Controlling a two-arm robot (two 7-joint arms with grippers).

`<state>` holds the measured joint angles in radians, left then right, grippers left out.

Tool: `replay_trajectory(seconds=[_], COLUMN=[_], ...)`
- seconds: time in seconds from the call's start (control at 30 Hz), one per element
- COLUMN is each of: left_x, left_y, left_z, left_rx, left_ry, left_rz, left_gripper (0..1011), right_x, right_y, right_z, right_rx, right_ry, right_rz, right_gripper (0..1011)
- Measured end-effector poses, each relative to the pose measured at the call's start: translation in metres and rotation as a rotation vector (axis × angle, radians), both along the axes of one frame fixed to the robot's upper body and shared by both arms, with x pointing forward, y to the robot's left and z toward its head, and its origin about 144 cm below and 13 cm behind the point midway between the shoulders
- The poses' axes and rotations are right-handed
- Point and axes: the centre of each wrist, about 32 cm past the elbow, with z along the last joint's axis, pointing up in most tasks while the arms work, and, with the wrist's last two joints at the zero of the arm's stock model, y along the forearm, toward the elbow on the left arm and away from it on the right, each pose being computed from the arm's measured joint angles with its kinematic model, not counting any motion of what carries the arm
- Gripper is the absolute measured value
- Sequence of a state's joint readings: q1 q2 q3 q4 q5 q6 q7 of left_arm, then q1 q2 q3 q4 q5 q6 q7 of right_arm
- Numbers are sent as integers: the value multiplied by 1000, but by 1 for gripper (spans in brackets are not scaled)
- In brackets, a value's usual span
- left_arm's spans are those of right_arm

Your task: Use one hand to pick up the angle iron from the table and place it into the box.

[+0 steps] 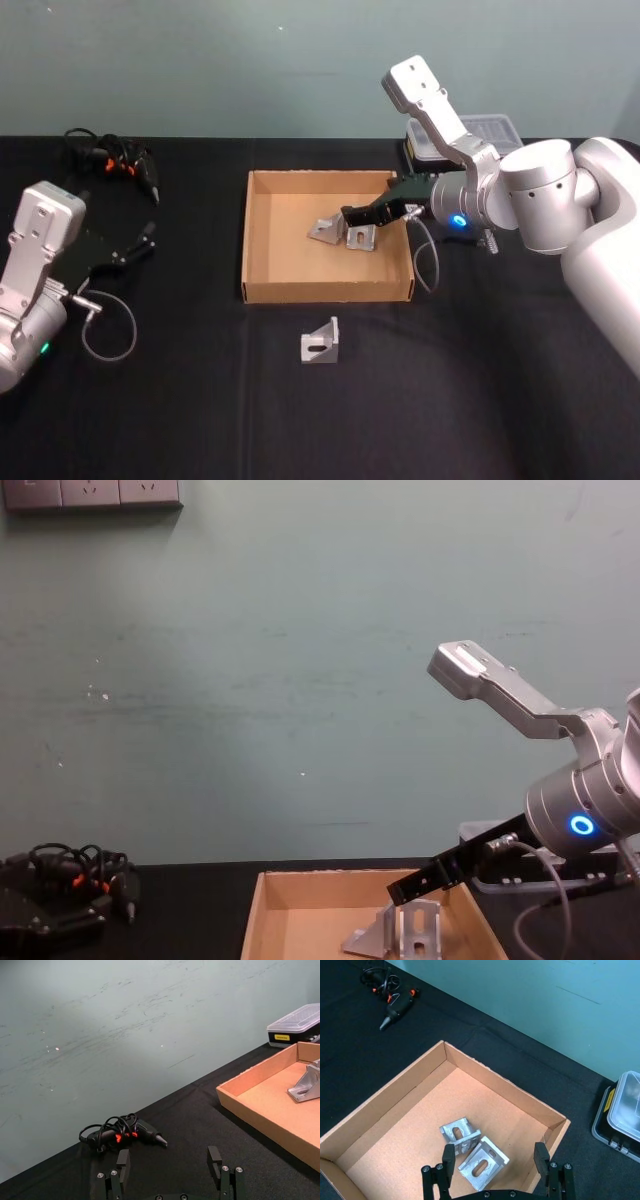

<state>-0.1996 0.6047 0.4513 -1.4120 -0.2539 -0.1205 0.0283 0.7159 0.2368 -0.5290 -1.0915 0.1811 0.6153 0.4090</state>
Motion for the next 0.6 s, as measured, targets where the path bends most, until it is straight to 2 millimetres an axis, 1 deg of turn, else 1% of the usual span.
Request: replay_trajectory(seconds=[0.37, 0.47, 0.6], left_x=[0, 0, 0], left_y=[0, 0, 0], left_z=[0, 0, 0], left_rx=[0, 0, 0], left_ry=[0, 0, 0], left_rz=[0, 0, 0], left_gripper=[1012, 1011, 1011], right_x=[-4, -7, -16], right_y=[-4, -5, -11], right_z=[4, 7, 14], right_rx=[25, 39, 73], right_ry=[-21, -29, -32], right_rz=[23, 38, 70], right_gripper=[1004, 1004, 1004])
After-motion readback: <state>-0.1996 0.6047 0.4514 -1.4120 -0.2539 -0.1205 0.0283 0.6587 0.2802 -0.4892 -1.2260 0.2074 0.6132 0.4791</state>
